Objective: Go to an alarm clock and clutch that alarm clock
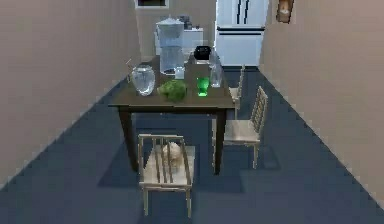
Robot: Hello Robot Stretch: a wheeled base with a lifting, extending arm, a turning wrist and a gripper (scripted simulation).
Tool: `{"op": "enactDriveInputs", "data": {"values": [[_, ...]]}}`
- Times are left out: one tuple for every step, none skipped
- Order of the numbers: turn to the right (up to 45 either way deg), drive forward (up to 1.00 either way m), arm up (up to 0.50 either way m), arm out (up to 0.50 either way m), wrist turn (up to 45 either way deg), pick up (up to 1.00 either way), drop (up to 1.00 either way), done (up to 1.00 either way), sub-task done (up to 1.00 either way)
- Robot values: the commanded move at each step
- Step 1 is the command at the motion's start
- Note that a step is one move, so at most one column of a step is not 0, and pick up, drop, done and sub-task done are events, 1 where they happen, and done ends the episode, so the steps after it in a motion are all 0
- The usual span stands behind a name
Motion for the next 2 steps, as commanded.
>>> {"op": "enactDriveInputs", "data": {"values": [[45.0, 0.0, 0.0, 0.0, 0.0, 0.0, 0.0, 0.0, 0.0], [21.0, 0.0, 0.0, 0.0, 0.0, 0.0, 0.0, 0.0, 0.0]]}}
